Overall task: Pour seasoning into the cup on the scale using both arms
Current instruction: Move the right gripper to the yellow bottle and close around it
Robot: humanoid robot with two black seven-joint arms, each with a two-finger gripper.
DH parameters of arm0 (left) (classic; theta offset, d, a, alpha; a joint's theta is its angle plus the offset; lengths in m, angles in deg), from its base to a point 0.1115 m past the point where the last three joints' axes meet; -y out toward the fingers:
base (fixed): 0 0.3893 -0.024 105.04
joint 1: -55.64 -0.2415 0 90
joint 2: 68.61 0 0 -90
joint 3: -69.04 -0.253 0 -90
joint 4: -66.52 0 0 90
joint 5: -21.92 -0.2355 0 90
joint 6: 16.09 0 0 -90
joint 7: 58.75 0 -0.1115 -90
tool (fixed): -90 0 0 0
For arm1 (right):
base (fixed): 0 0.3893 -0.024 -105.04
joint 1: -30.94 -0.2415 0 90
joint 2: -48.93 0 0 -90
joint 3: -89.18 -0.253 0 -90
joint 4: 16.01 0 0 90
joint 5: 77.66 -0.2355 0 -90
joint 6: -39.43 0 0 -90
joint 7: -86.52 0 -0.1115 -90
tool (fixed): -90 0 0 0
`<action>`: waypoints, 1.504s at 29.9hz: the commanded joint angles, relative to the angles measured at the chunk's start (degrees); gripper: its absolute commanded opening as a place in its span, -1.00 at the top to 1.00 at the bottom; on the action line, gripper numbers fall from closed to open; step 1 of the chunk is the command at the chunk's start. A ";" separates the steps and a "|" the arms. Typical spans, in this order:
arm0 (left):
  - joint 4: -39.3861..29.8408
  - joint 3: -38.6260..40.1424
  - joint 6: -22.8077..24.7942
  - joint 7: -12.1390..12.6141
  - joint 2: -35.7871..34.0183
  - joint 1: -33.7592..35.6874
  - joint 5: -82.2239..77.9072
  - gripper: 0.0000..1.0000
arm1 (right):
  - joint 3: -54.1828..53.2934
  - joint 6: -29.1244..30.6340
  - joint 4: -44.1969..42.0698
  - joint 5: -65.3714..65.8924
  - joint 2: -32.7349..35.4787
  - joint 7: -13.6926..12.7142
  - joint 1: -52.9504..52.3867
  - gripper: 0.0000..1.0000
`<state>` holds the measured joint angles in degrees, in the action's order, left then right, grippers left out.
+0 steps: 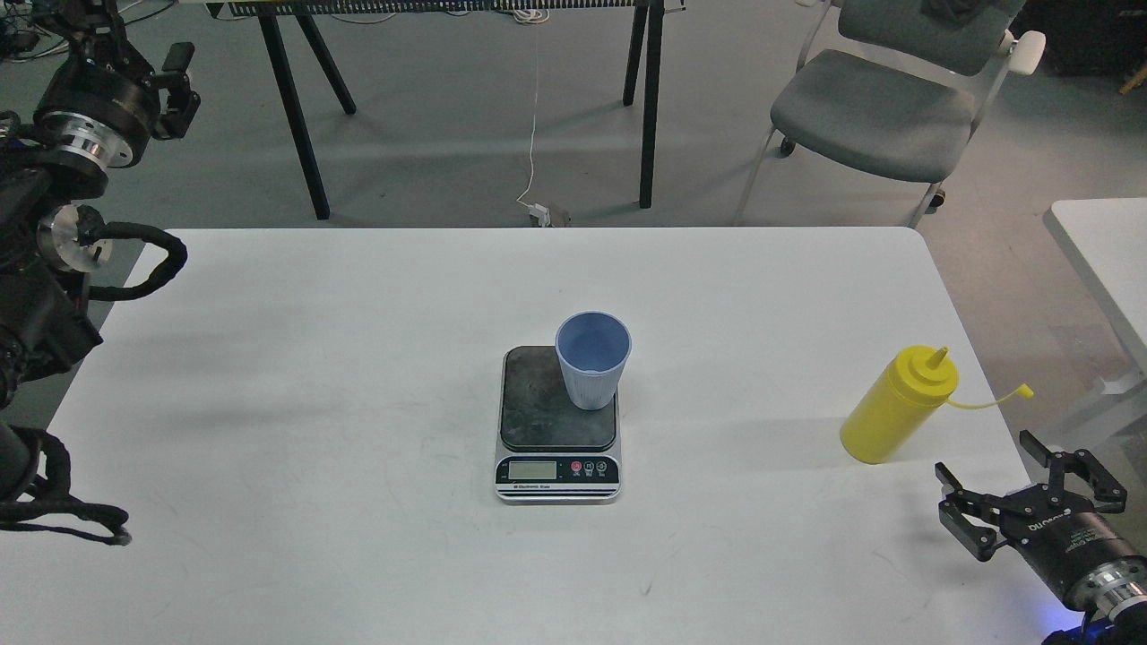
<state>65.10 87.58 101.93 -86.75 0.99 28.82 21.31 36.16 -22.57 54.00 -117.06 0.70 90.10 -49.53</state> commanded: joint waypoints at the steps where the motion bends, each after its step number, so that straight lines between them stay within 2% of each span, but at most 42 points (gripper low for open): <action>1: 0.02 0.00 -0.01 0.00 -0.70 -0.07 0.00 -0.88 | -0.07 0.00 0.83 0.03 -0.19 0.11 -0.04 -0.99; 20: 0.02 -0.09 -0.01 0.00 -0.88 0.02 -0.09 -0.89 | -1.04 0.00 0.92 3.10 -5.73 0.73 -1.45 -0.99; 31: 0.02 -0.09 -0.01 0.00 -0.88 -0.07 -0.09 -0.89 | -1.04 0.00 0.48 4.25 -8.45 0.73 -6.10 -0.99; 39: 0.02 -0.17 -0.01 0.00 -1.05 -0.07 -0.09 -0.89 | -1.04 0.00 -2.42 5.39 -8.89 1.08 -8.30 -0.99; 45: 0.02 -0.35 -0.01 0.00 -0.79 -0.07 -0.18 -0.89 | -1.04 0.00 -4.26 7.23 -11.79 1.08 -9.18 -0.99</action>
<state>65.12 87.33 101.91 -86.75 0.04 28.75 21.20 35.16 -22.57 50.32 -111.02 -9.80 91.19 -58.51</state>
